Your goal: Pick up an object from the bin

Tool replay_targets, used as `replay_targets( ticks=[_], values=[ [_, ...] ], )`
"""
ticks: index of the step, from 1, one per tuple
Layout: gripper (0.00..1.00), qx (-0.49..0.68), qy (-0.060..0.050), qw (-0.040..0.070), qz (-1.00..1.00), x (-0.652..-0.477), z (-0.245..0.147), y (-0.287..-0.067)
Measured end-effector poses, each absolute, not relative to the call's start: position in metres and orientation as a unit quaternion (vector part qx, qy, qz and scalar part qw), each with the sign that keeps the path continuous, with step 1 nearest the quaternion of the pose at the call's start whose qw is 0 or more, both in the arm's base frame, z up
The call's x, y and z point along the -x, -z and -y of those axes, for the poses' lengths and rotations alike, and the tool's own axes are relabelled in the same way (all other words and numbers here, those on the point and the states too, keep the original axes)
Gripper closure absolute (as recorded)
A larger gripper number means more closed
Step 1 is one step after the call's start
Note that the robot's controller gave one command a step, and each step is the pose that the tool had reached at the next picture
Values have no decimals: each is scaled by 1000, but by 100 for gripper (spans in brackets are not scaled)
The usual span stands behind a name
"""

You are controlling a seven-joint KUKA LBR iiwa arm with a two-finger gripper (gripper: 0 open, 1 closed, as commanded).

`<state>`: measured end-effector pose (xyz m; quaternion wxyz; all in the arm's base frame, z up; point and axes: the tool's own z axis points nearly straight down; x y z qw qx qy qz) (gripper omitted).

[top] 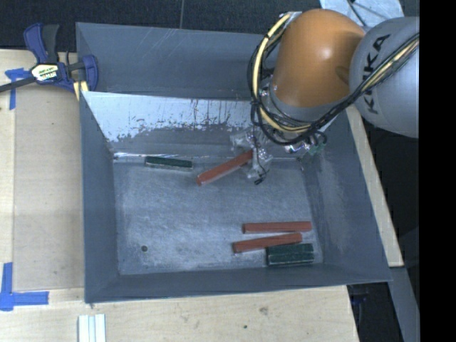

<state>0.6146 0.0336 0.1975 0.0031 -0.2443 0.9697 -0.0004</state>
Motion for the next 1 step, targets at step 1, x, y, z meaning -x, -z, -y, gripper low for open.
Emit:
replay_targets(
  ticks=[1],
  values=[
    [100,310,1,5,-951,-621,-10,-260]
  ],
)
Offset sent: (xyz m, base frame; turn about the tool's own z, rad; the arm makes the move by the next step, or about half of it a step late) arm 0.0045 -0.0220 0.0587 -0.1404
